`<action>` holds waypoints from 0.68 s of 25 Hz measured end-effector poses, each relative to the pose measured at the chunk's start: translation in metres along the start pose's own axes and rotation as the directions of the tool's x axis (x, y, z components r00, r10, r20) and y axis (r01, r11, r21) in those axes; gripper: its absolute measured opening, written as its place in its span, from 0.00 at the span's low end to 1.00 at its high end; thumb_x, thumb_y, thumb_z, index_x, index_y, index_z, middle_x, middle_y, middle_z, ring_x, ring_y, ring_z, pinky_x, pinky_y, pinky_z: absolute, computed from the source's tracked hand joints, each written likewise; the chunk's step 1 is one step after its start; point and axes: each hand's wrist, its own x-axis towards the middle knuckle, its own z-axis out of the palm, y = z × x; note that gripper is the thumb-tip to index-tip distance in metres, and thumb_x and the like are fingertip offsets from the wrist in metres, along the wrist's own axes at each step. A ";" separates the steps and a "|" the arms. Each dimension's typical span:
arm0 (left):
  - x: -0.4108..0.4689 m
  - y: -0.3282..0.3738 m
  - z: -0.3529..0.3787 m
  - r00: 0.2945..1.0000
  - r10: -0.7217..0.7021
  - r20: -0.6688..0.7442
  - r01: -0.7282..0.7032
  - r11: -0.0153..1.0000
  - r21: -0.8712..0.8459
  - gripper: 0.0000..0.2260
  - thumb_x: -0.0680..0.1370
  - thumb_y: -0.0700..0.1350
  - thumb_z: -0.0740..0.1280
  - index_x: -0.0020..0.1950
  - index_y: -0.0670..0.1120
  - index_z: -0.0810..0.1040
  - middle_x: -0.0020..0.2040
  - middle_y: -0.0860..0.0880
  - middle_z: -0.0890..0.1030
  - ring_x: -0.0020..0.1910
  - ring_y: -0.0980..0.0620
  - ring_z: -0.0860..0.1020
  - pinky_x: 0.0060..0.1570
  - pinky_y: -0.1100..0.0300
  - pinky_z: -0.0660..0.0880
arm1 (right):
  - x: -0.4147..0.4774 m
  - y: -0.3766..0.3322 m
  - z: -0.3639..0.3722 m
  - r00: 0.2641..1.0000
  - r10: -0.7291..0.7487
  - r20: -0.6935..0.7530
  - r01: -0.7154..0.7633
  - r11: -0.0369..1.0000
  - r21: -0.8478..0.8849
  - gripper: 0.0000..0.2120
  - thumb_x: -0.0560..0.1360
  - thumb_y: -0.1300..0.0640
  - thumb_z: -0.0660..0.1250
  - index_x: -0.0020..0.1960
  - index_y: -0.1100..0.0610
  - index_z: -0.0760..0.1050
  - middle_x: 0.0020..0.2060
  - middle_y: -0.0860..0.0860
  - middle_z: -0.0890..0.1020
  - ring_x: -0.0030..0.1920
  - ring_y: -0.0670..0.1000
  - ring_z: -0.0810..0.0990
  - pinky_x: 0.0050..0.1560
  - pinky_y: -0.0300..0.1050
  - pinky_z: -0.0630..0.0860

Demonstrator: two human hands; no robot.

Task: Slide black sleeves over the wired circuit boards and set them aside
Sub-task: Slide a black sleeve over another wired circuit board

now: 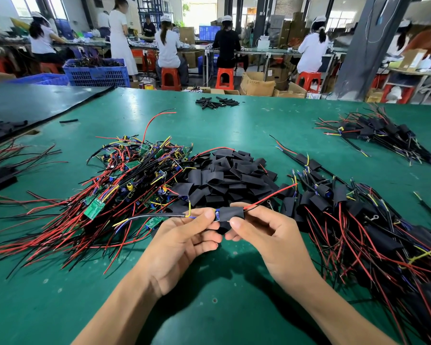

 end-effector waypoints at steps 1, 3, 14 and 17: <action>0.000 0.000 0.000 1.000 -0.006 0.003 0.006 1.000 0.006 0.06 0.71 0.45 0.73 0.43 0.44 0.86 0.39 0.46 0.82 0.32 0.53 0.80 0.35 0.63 0.78 | 0.000 0.000 0.000 1.000 -0.001 0.006 0.001 1.000 -0.009 0.09 0.76 0.58 0.71 0.54 0.48 0.84 0.44 0.51 0.87 0.40 0.49 0.85 0.45 0.37 0.78; -0.001 0.000 0.002 1.000 -0.017 0.003 0.017 0.999 0.033 0.06 0.71 0.45 0.73 0.41 0.43 0.85 0.37 0.45 0.81 0.31 0.53 0.80 0.34 0.63 0.78 | -0.001 -0.001 0.000 1.000 0.002 0.011 -0.002 1.000 -0.018 0.10 0.75 0.56 0.71 0.55 0.46 0.84 0.43 0.51 0.87 0.40 0.48 0.85 0.45 0.36 0.78; -0.006 0.005 0.004 0.991 -0.113 0.074 0.109 0.993 0.052 0.08 0.69 0.46 0.75 0.41 0.42 0.82 0.40 0.39 0.78 0.31 0.51 0.77 0.36 0.61 0.76 | -0.004 -0.005 0.000 1.000 -0.008 0.017 0.008 1.000 -0.019 0.11 0.71 0.53 0.74 0.53 0.47 0.84 0.42 0.52 0.87 0.43 0.50 0.86 0.48 0.37 0.79; -0.007 0.006 0.006 0.981 -0.155 0.115 0.154 0.988 0.013 0.08 0.71 0.46 0.74 0.44 0.42 0.81 0.41 0.42 0.79 0.30 0.52 0.76 0.36 0.61 0.75 | -0.005 -0.007 0.003 0.998 -0.056 -0.004 0.056 0.998 0.011 0.08 0.73 0.57 0.73 0.52 0.53 0.84 0.43 0.53 0.87 0.41 0.50 0.86 0.46 0.37 0.79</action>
